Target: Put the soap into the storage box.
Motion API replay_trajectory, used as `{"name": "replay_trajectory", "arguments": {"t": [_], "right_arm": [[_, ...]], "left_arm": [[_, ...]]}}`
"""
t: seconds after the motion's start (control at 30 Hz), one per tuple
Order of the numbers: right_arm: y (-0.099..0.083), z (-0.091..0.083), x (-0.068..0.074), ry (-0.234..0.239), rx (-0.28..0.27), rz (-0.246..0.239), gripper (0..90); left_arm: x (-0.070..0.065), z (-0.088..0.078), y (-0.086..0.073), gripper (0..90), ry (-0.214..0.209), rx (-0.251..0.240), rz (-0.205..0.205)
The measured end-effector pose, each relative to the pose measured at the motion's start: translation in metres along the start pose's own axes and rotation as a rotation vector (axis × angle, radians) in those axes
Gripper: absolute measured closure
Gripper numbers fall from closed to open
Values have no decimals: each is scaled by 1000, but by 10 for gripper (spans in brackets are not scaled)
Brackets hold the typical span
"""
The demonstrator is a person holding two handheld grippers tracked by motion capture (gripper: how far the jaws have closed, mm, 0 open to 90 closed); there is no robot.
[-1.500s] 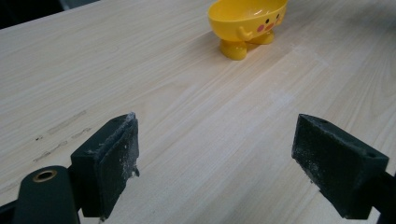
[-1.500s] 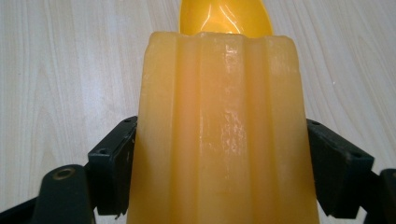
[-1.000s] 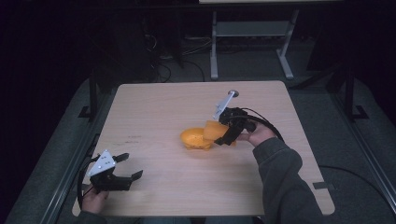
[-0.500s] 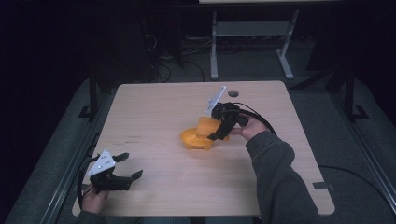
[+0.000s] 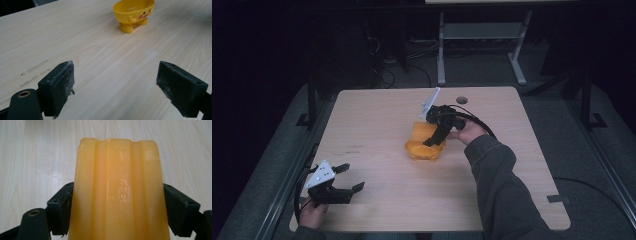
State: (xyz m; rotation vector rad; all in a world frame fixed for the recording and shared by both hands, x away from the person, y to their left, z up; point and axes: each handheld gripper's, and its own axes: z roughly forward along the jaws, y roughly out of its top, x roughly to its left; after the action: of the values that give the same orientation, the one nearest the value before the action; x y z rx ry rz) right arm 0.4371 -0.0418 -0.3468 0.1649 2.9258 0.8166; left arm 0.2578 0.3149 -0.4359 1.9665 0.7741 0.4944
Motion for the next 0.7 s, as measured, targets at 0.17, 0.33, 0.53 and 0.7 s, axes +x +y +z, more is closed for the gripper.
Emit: {"name": "replay_trajectory", "arguments": {"t": [0.17,0.33,0.53,0.7], "right_arm": [[3,10,0,8,11,-8,204],[2,16,-2,21,8,-4,204],[0,24,-5,35,13,4,203],[-1,30,-5,48,20,6,203]], "left_arm": [[0,0,0,143,-1,-1,-4],[0,-1,0,143,1,2,-3],[0,-1,0,143,1,1,-4],[1,-1,0,143,1,4,-3]]}}
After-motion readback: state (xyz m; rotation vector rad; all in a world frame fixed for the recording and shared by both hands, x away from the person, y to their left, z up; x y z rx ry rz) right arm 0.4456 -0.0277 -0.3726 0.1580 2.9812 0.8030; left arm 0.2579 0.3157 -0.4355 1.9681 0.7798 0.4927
